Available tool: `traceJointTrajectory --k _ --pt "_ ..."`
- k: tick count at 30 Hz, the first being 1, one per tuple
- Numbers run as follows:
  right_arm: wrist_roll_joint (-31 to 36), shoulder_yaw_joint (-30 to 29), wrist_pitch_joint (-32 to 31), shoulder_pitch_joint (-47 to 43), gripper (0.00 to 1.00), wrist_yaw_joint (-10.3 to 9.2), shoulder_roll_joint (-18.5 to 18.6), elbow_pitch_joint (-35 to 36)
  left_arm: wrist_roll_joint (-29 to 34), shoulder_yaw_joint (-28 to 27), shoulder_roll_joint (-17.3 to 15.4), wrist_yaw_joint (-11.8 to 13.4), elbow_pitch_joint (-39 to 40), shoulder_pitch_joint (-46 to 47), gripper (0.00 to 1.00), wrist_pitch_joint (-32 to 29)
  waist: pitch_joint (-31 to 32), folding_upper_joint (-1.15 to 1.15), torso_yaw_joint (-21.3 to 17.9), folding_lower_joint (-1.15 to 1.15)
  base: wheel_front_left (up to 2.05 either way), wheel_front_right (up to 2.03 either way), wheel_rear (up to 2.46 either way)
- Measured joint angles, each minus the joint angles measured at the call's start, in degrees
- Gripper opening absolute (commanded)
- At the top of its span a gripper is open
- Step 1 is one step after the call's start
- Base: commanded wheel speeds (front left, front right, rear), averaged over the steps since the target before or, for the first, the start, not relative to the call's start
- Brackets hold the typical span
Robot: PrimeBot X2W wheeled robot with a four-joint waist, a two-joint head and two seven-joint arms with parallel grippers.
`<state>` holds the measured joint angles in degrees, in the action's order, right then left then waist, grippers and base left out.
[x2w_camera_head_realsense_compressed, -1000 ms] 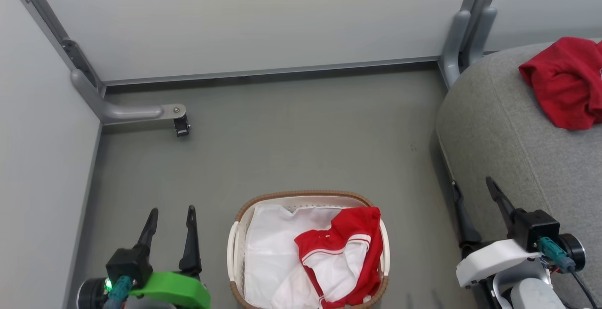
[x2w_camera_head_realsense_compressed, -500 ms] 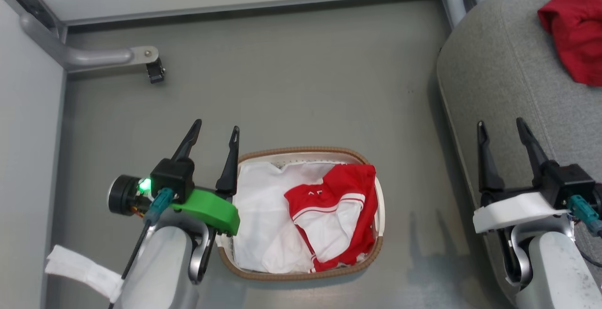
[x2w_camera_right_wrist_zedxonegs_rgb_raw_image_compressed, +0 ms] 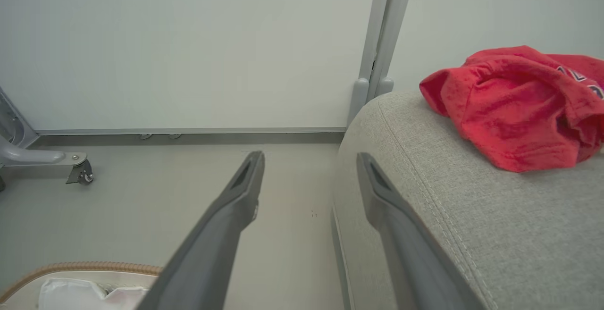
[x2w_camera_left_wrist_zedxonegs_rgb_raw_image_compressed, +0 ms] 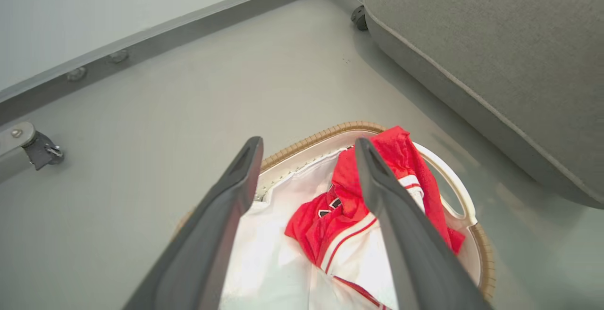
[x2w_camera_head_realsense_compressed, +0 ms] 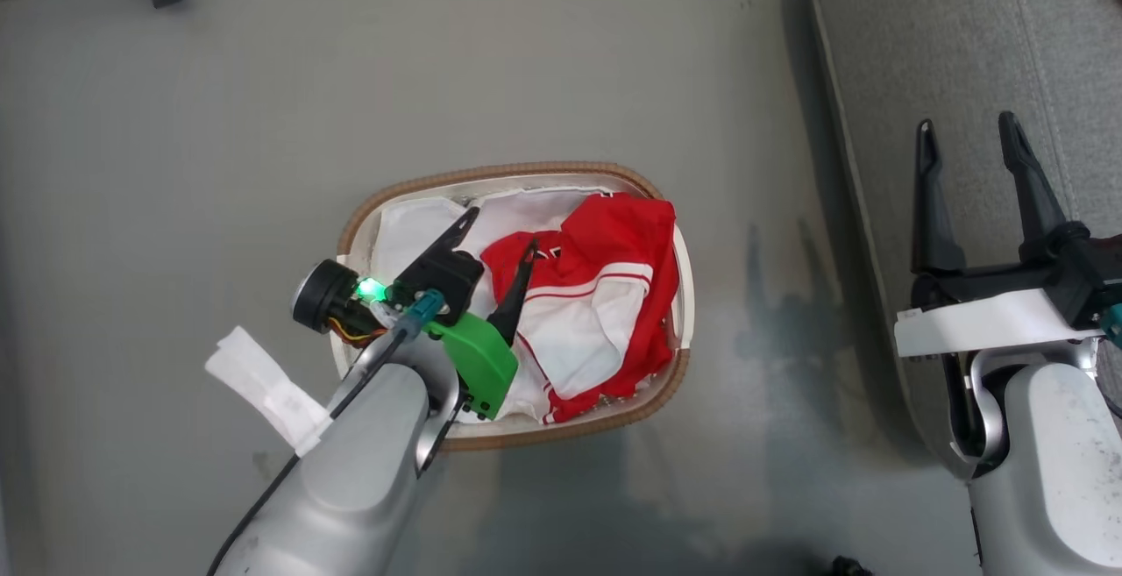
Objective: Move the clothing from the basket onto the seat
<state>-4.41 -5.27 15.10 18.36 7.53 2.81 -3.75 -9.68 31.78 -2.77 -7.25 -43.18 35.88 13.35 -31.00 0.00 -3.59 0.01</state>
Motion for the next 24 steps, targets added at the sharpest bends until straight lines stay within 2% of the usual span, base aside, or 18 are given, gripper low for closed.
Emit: traceJointTrajectory --k 12,17,24 --pt "-1.61 2.48 -0.01 3.46 1.0 0.0 0.02 2.82 -7.11 16.95 0.19 -0.15 -8.42 5.25 1.0 -1.8 -10.08 0.0 -4.62 0.0 0.0 0.0 0.0" --pt "-1.83 4.46 -0.01 5.06 1.0 0.0 0.0 5.88 -8.29 19.58 0.12 -0.15 -12.09 8.27 1.0 -2.11 -12.94 0.0 -6.83 0.0 0.0 0.0 0.0" --pt "-3.27 7.13 -0.01 5.56 1.0 0.0 0.02 10.34 -10.26 20.45 0.11 -0.15 -16.7 11.31 1.0 -1.69 -16.12 0.0 -9.92 0.0 0.0 0.0 0.0"
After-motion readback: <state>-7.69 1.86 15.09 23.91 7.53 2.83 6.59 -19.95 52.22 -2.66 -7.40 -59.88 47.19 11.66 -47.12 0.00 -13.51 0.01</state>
